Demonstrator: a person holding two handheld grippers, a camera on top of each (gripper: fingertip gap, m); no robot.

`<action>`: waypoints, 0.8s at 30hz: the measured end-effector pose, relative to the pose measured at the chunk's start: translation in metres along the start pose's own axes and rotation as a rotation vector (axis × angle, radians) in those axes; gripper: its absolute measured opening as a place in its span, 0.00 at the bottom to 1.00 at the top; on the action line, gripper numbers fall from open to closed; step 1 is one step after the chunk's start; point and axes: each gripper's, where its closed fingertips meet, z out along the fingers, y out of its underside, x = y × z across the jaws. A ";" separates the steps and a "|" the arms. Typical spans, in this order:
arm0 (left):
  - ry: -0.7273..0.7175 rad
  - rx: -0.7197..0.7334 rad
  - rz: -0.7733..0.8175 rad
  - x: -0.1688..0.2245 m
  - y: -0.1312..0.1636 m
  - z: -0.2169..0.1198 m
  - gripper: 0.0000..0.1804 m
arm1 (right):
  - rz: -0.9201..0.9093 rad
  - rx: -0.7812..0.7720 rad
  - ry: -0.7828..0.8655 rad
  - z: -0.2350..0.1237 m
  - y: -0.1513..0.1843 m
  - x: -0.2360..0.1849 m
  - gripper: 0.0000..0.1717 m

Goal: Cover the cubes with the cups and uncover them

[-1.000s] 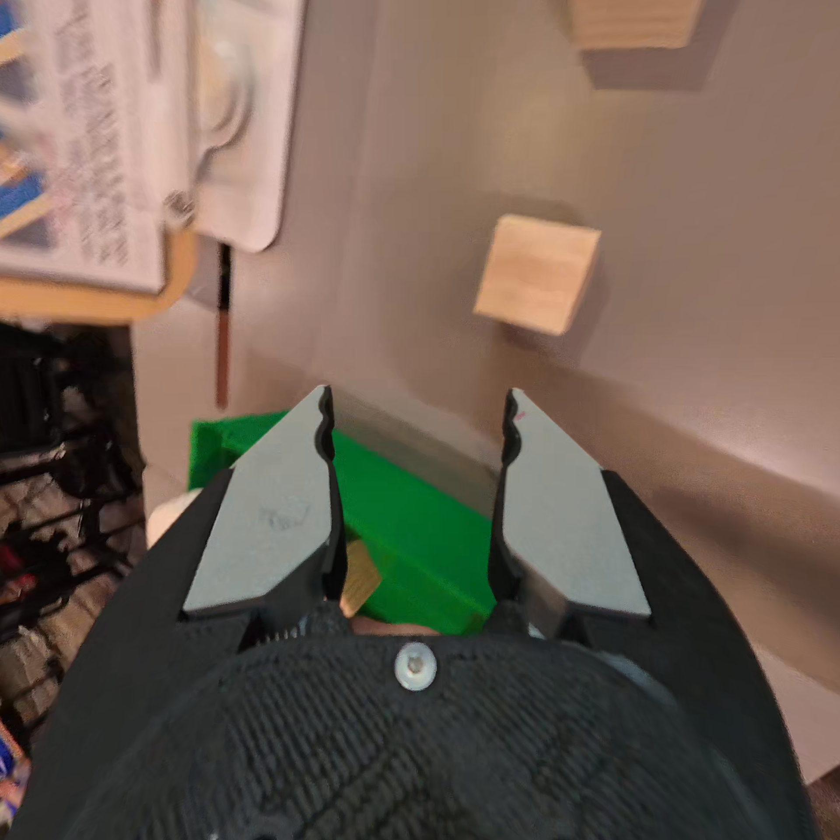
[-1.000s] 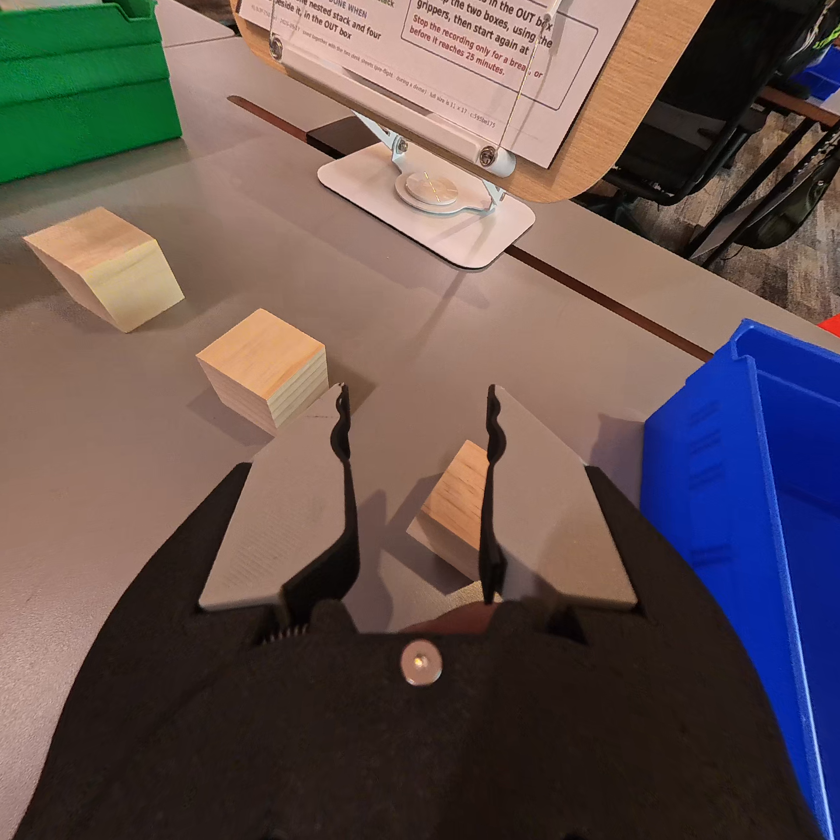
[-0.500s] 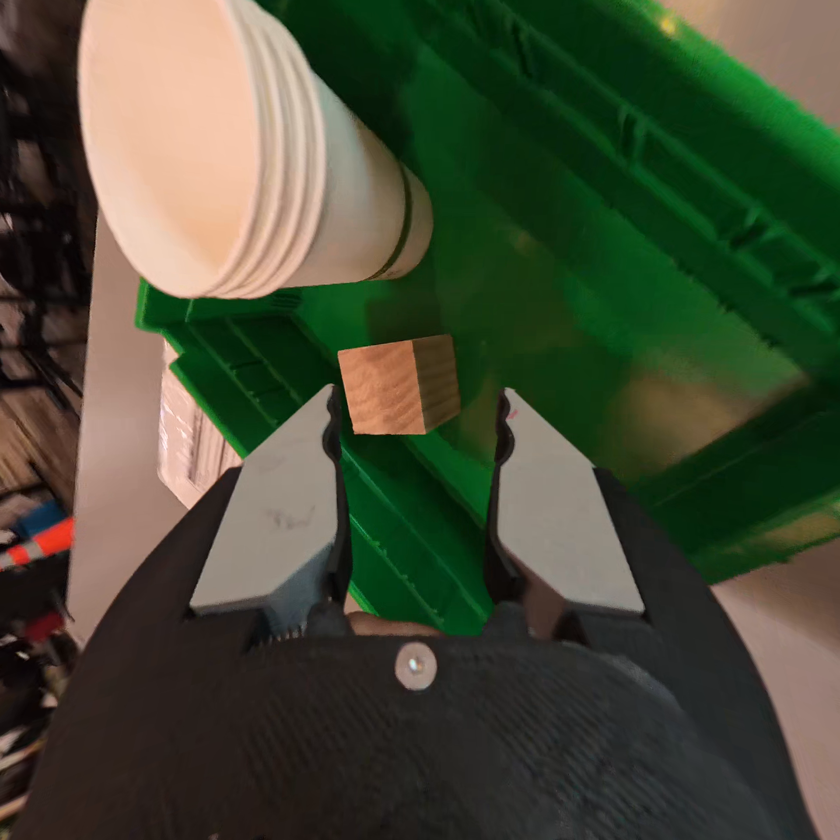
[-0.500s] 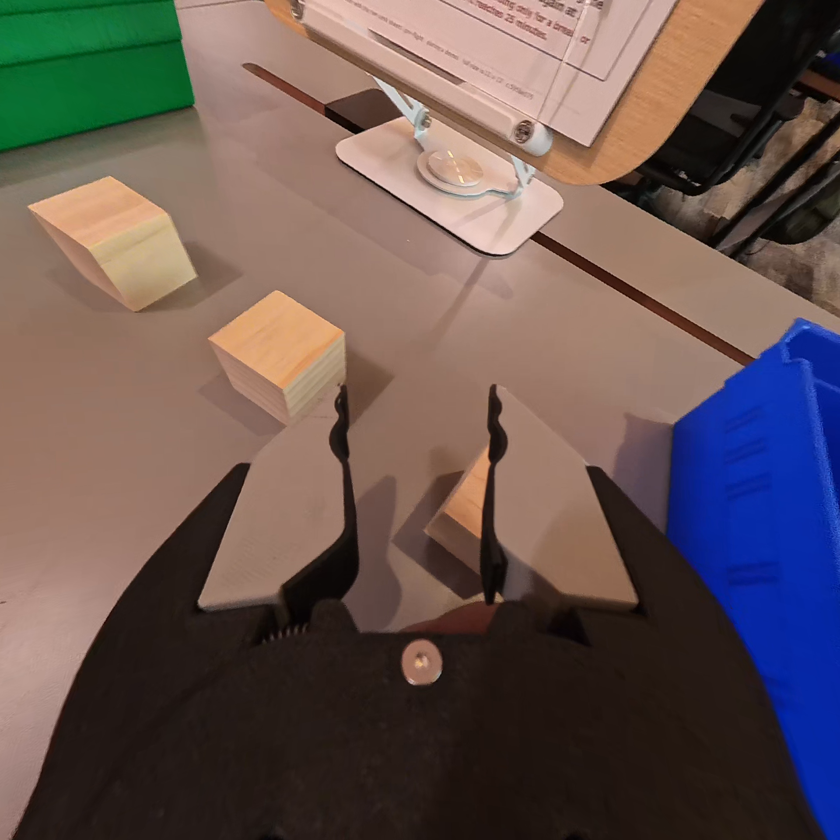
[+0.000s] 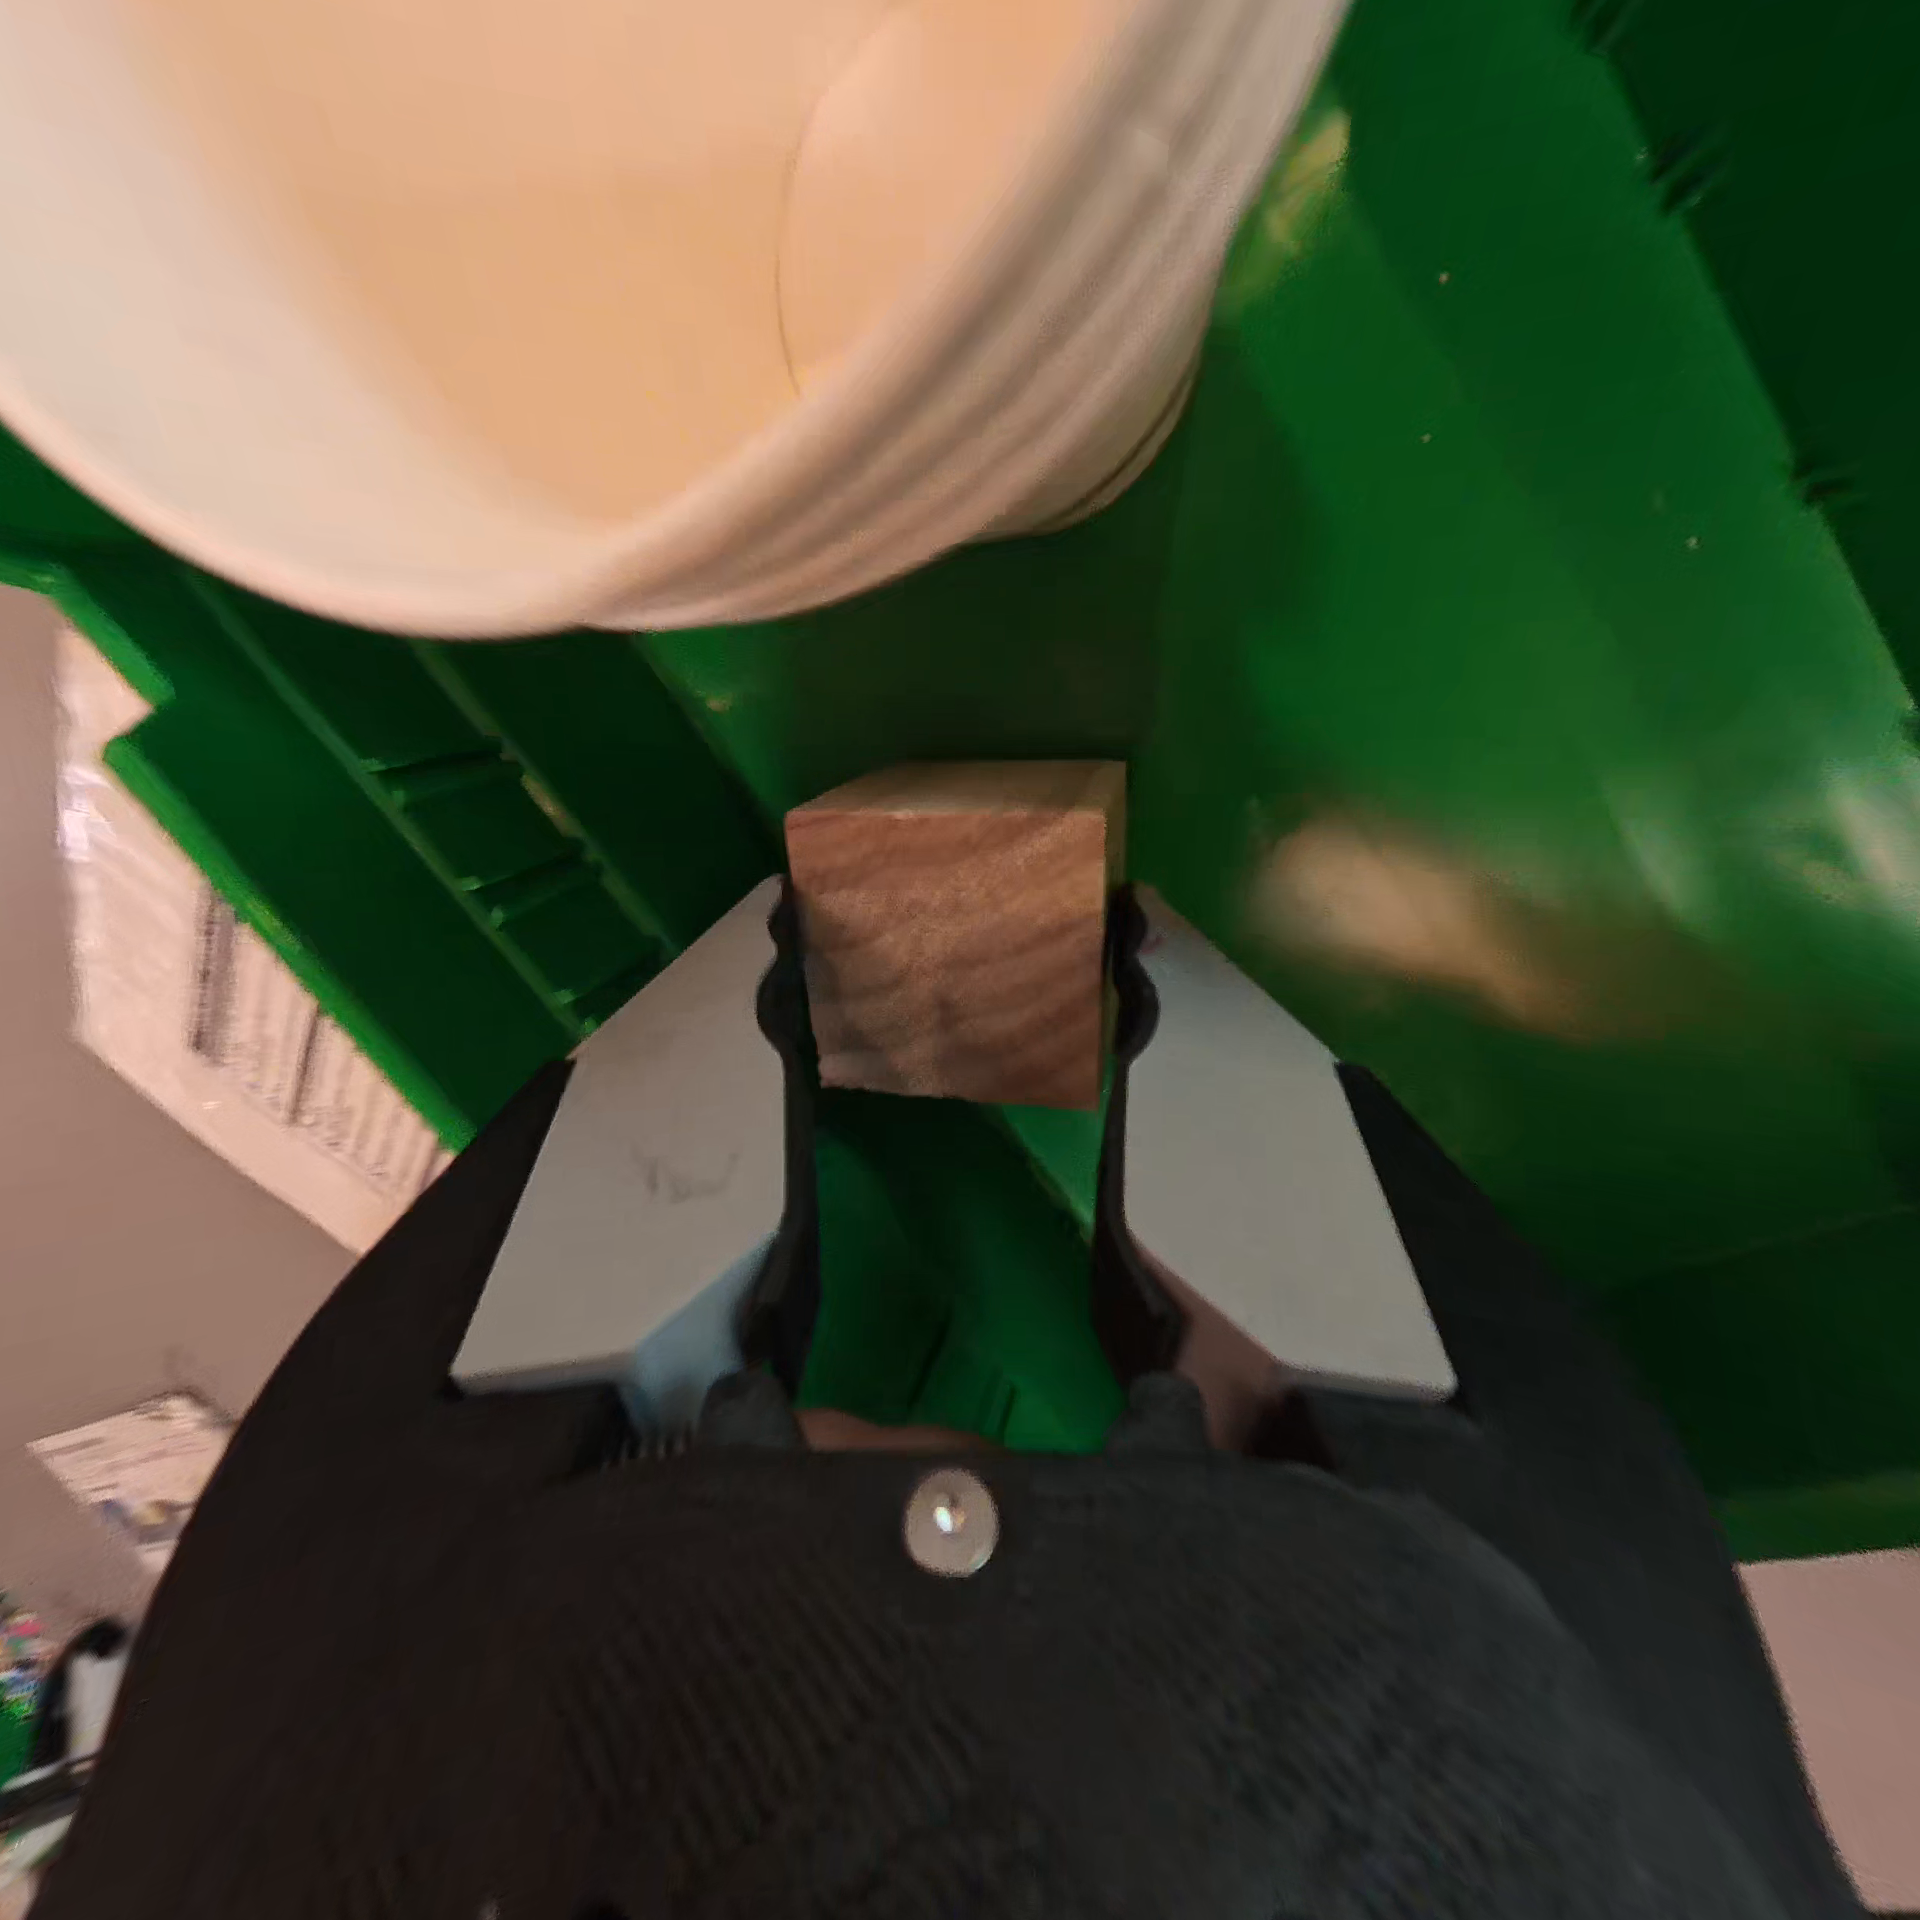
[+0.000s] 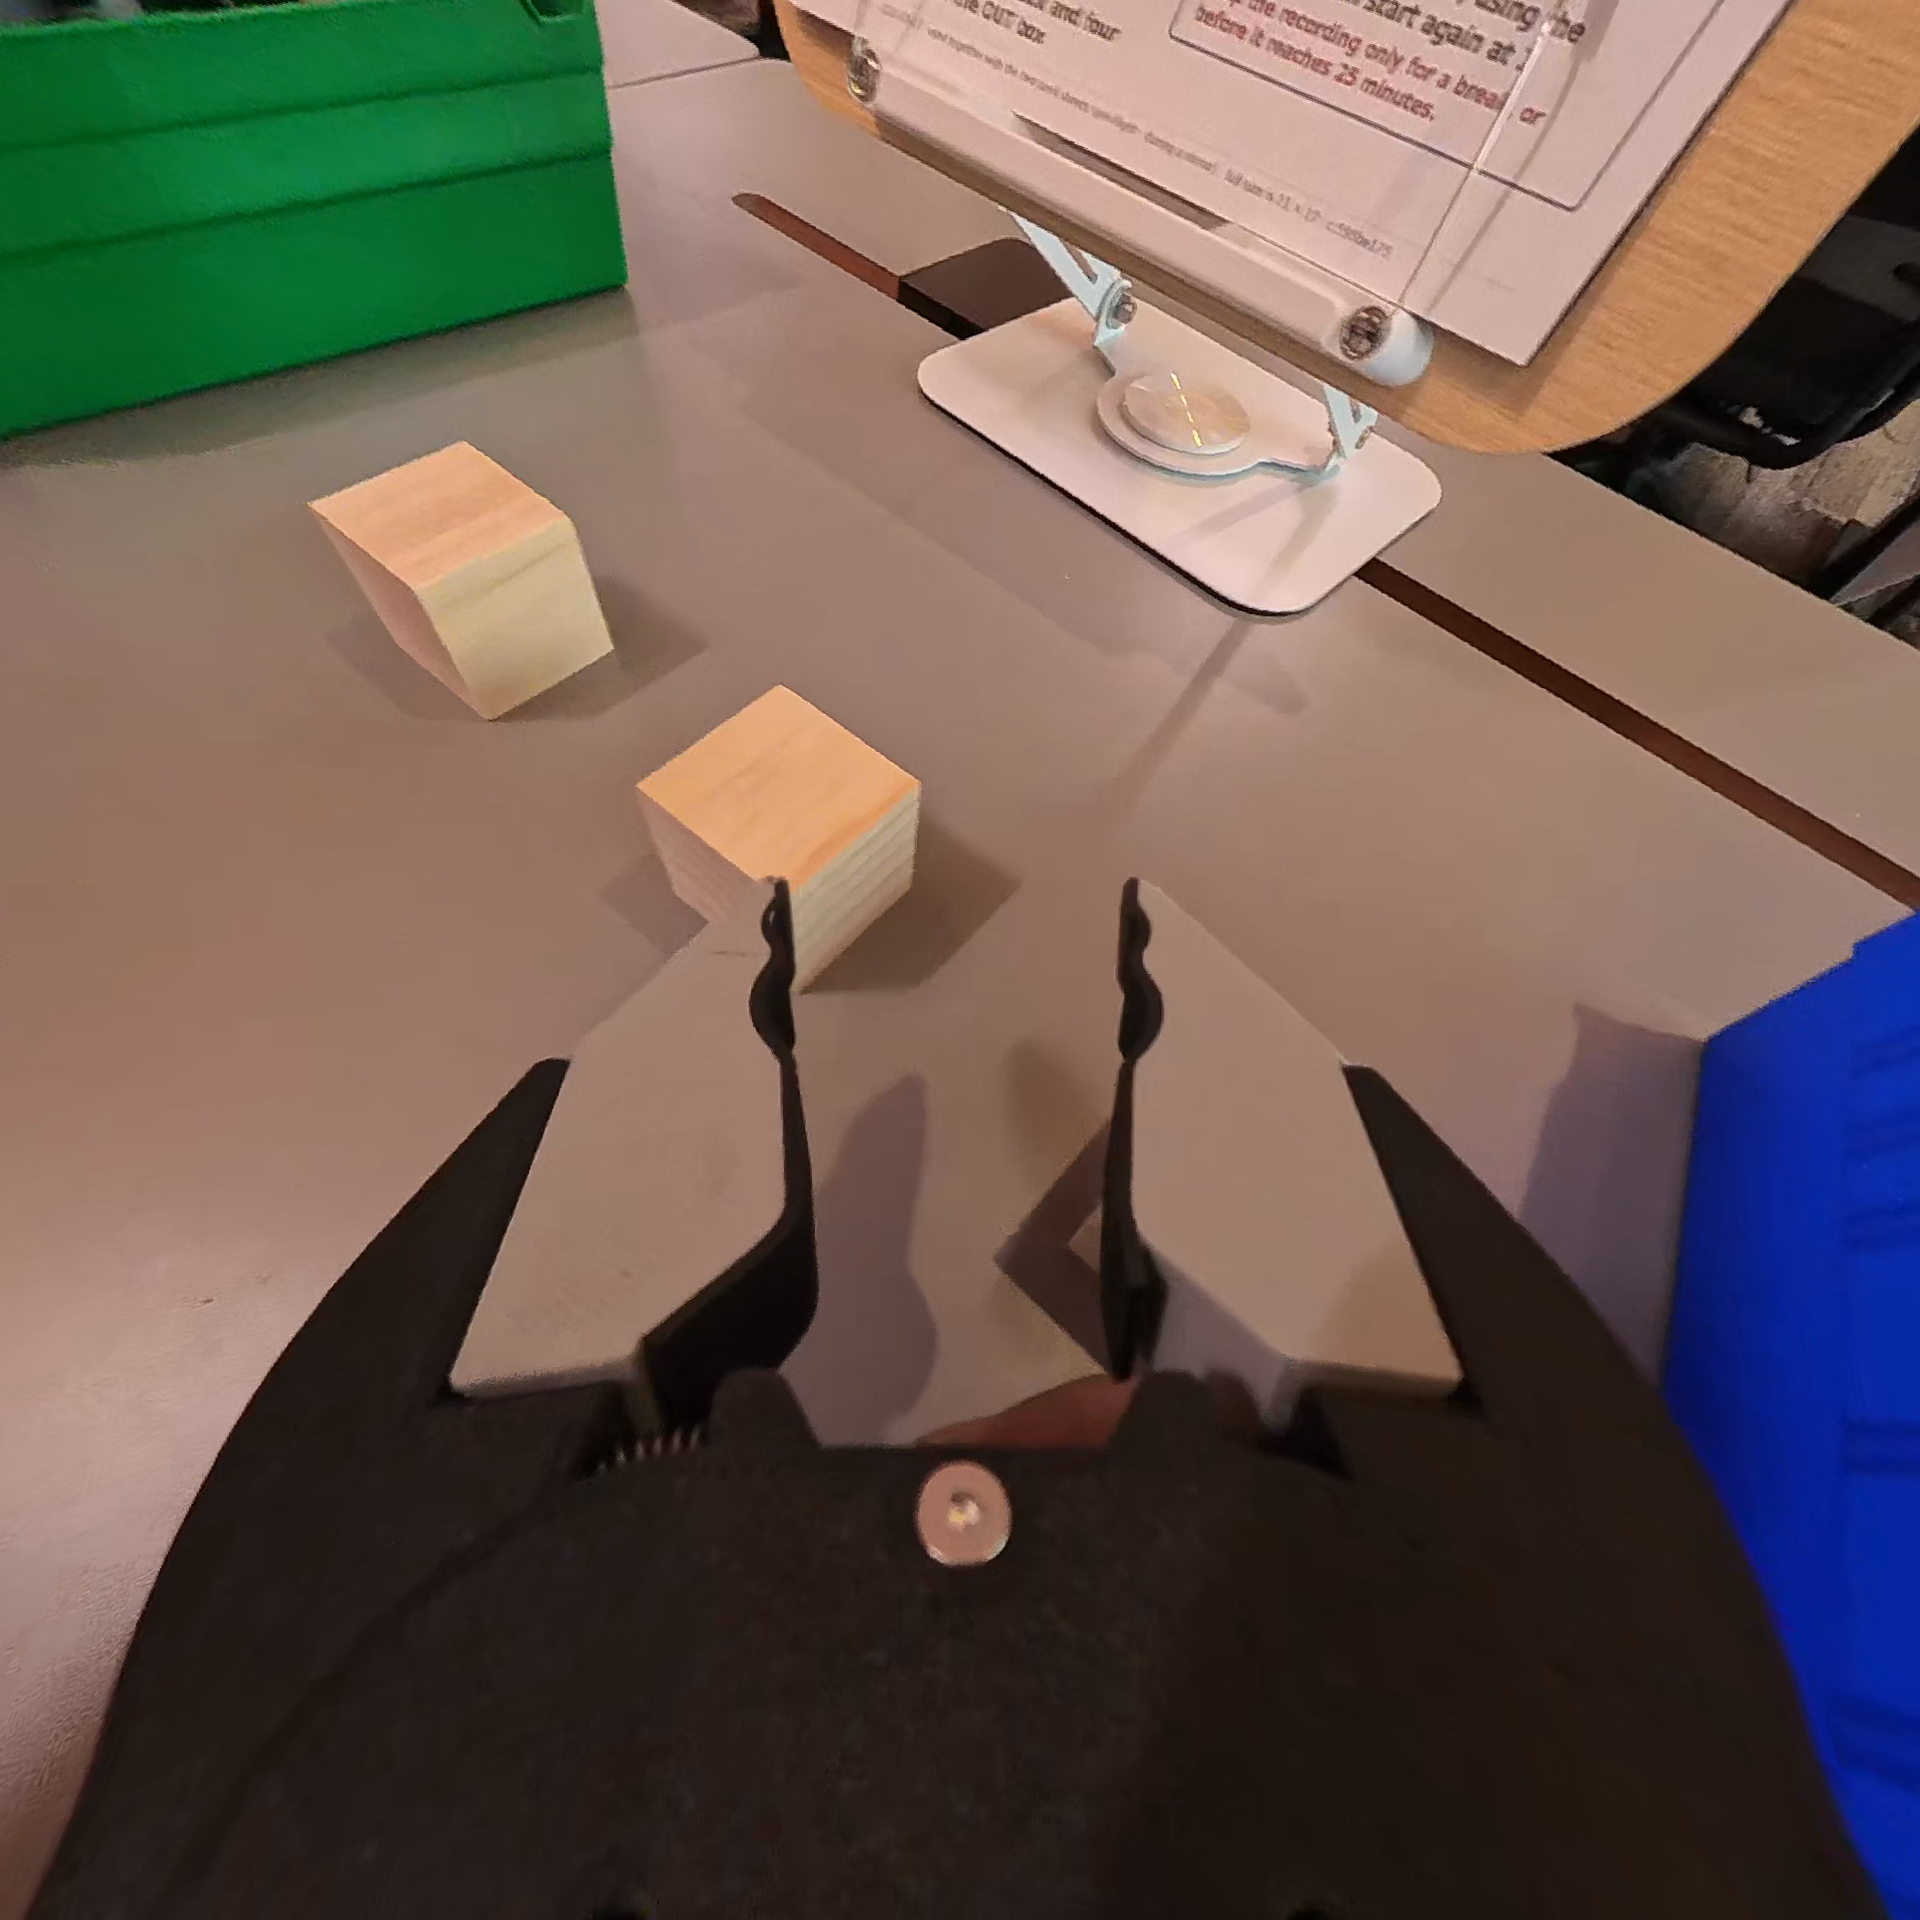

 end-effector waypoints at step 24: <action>0.020 0.068 0.684 0.222 -0.117 -0.033 0.35 | -0.273 -0.056 -0.323 -0.008 0.027 -0.058 0.45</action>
